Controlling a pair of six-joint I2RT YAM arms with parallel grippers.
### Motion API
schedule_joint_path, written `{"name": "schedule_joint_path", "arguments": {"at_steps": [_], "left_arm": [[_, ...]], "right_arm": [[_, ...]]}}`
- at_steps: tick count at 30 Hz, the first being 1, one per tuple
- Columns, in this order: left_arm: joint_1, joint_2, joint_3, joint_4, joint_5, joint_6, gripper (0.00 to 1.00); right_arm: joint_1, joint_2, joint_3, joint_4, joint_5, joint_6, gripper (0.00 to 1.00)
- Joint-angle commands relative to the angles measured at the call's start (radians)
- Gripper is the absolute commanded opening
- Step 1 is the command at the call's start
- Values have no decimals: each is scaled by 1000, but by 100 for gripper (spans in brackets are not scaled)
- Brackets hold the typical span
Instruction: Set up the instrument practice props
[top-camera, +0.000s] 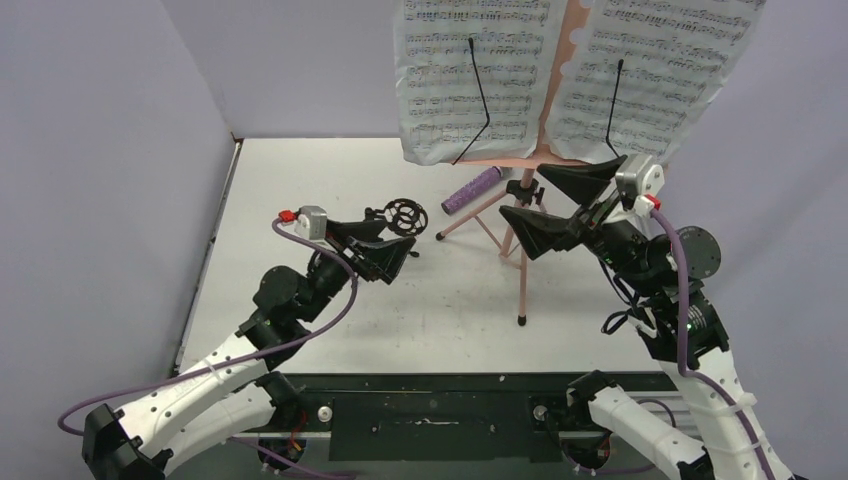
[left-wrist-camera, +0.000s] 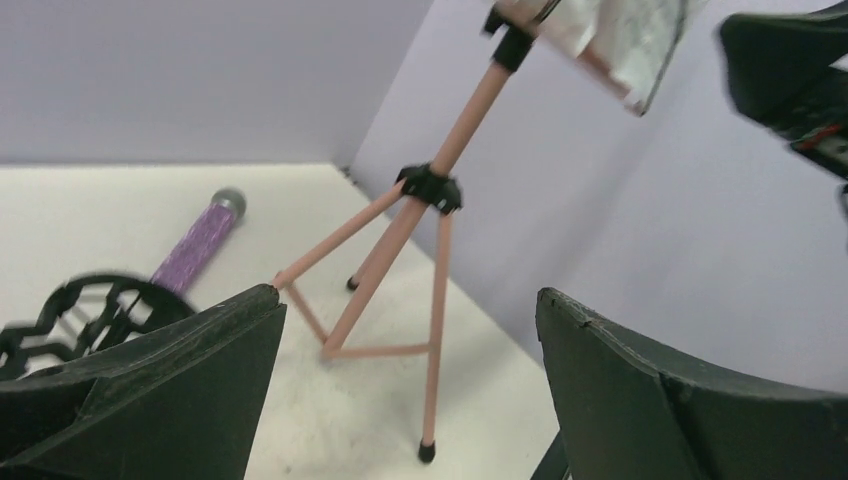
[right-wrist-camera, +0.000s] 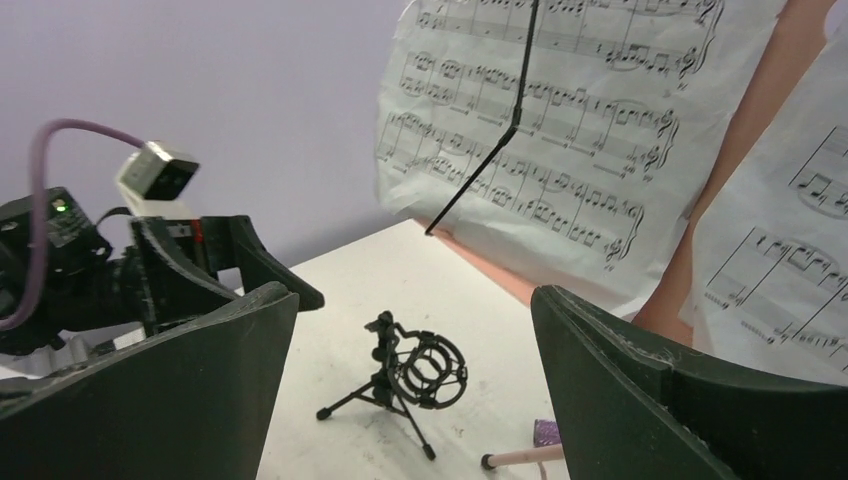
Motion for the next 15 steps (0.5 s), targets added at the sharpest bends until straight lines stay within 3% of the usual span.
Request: {"name": "schedule_joint_path", "arguments": {"at_steps": [1,7,15], "left_arm": [[2,-45,-79,-82,-99,-31,96],[11,-34,-100,-244,-180,-20,96],[86,73,58,-467,-184,27,96]], "right_arm": [[3,-56,-62,-25,-57,-20,90],[4,-153,-214,-37,38,52,90],[4,-201,-376,-82,180,147,90]]}}
